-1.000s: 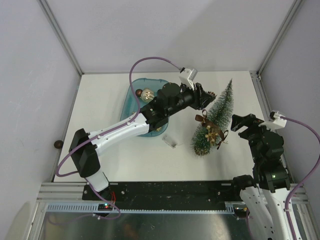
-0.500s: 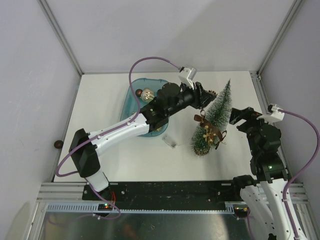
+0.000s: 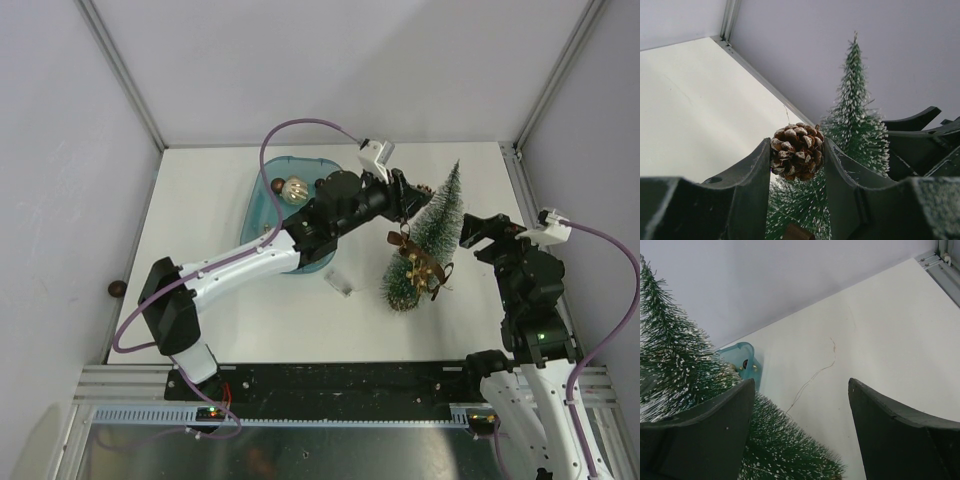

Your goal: Decorate the small christmas tree

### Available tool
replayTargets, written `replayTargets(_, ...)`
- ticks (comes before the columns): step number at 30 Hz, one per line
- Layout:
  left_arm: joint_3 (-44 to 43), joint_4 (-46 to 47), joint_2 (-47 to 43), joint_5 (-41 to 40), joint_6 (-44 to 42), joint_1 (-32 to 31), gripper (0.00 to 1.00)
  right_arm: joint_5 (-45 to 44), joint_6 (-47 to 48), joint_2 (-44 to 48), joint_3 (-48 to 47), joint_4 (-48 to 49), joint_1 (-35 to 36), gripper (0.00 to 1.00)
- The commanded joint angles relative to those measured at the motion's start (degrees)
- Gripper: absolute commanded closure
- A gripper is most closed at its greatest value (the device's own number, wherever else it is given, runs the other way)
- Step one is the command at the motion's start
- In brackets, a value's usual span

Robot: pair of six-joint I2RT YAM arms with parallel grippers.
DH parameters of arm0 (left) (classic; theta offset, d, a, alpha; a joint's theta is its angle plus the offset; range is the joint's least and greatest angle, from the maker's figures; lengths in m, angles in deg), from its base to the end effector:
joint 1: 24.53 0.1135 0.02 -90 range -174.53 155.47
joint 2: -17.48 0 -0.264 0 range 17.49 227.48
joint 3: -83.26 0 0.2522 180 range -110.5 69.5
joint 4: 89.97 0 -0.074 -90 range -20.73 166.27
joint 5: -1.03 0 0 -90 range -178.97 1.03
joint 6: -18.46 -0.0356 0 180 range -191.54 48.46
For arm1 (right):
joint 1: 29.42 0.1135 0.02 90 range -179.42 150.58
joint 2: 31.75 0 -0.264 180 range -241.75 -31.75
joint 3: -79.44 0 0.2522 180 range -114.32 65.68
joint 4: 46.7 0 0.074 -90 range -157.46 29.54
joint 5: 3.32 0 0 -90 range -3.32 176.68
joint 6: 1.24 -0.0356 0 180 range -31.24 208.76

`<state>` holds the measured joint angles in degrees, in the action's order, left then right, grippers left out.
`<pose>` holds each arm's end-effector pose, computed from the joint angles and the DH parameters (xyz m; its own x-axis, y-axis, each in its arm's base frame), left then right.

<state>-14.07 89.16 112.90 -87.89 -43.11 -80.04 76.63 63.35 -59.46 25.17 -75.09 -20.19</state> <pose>0.2297 -0.3355 0.3867 -0.3884 -0.2753 -0.8794 0.7390 0.4771 -0.4757 0.1203 0.0133 0.3455 -0.0224 0.4244 -0.9052 0.0264 0.9054 0.4238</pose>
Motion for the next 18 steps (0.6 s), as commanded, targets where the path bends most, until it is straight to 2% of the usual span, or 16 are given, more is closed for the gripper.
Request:
replayTargets(1, 2.09, 2.71, -1.65, -2.64, -0.54, -0.84, 0.91, -0.65, 0.15, 0.55, -1.54, 1.77, -0.17, 0.20)
replayTargets(8, 4.11, 3.32, -2.47, -2.06, 0.02, -1.54, 0.85, -0.64, -0.05, 0.65, -1.54, 1.40, -0.24, 0.20)
replayTargets(18, 3.29, 4.33, -2.48, 1.48, -0.48, -1.77, 0.54, -0.84, 0.09, 0.76, -1.53, 1.14, -0.18, 0.20)
